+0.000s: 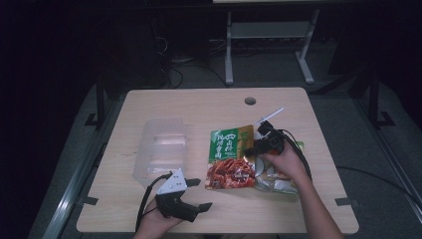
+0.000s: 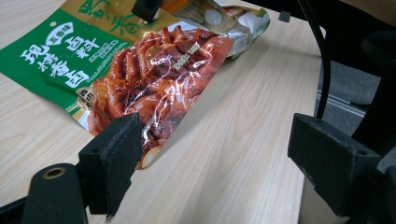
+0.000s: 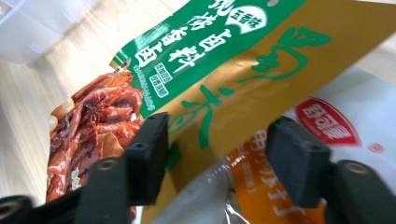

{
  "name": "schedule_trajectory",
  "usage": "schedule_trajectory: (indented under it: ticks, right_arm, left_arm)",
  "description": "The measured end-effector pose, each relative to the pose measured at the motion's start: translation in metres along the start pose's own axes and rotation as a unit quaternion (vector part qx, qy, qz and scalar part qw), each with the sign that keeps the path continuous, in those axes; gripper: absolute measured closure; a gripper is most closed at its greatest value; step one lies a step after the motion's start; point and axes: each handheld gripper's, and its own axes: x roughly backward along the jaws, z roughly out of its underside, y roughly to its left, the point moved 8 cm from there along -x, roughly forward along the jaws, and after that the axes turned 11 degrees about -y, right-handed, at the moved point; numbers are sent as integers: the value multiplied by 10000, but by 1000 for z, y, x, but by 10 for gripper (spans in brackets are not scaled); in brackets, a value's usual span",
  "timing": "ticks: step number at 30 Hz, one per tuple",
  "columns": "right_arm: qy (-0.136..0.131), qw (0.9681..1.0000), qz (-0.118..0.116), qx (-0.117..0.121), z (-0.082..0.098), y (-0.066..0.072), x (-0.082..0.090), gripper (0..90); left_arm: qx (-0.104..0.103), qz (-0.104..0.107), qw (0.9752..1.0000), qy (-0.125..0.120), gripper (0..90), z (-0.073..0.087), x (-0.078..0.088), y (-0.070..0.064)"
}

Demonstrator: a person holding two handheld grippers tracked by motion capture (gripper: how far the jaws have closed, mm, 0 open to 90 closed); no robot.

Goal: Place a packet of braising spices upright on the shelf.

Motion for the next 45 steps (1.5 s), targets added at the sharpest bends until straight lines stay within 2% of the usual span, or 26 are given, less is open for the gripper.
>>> schedule_trajectory:
  ticks: [1, 3, 5, 6, 7, 8, 9, 11, 16, 17, 20, 22, 24, 28, 32, 36, 41, 45]
  right_arm:
    - [-44, 10000, -72, 7, -2, 1, -3, 480]
    - [-48, 10000, -73, -9, -3, 1, -4, 556]
    - [-55, 9999, -110, -77, -3, 2, -5, 586]
    - [-62, 9996, -218, -186, -3, 2, -6, 680]
    - [-84, 9994, -264, -214, -4, 3, -7, 733]
    - [-84, 9994, -264, -214, -4, 3, -7, 733]
    - [-120, 9992, -315, -197, -5, 5, -7, 832]
    - [-130, 9995, -292, -81, -5, 7, -6, 878]
    - [-190, 9995, -208, 142, -7, 13, -2, 900]
    - [-260, 9992, -195, 238, -8, 16, 1, 900]
    - [-333, 9990, -217, 223, -10, 20, 5, 900]
    - [-513, 9979, -262, 280, -13, 27, 13, 900]
    - [-593, 9974, -255, 323, -14, 29, 16, 900]
    - [-889, 9940, -217, 593, -19, 40, 32, 900]
    - [-1139, 9903, -262, 751, -21, 52, 48, 900]
    - [-1416, 9849, -248, 969, -21, 62, 62, 900]
    - [-1580, 9817, -233, 1033, -12, 67, 71, 900]
    - [-1691, 9798, -250, 1038, -5, 67, 75, 900]
  left_arm:
    - [-12, -7, 10000, 13, 177, 0, 0, 0]
    - [-17, -19, 10000, 9, 177, 0, 0, 1]
    - [-11, -27, 10000, 8, 178, 0, 0, 1]
    - [-12, -31, 10000, 18, 178, 0, 0, 1]
    - [-11, -29, 10000, 26, 178, 0, 0, 2]
    - [-11, -29, 10000, 26, 178, 0, 0, 2]
    - [-1, -29, 10000, 27, 178, 1, -1, 2]
    - [25, -33, 10000, 18, 180, 1, -2, 3]
    - [83, -36, 10000, 36, 183, 1, -3, 4]
    - [154, -14, 9999, -10, 198, 0, -4, 5]
    - [175, -34, 9998, -13, 199, -1, -4, 6]
    - [327, -20, 9994, -74, 198, -4, -6, 5]
    - [296, -12, 9995, -50, 199, -5, -6, 6]
    - [373, -57, 9992, -102, 205, -10, -11, 7]
    - [445, -154, 9988, -132, 205, -16, -17, 13]
    - [506, -234, 9983, -169, 203, -19, -25, 19]
    - [756, -423, 9962, -119, 201, -19, -40, 30]
    - [654, -684, 9955, 26, 198, -14, -55, 40]
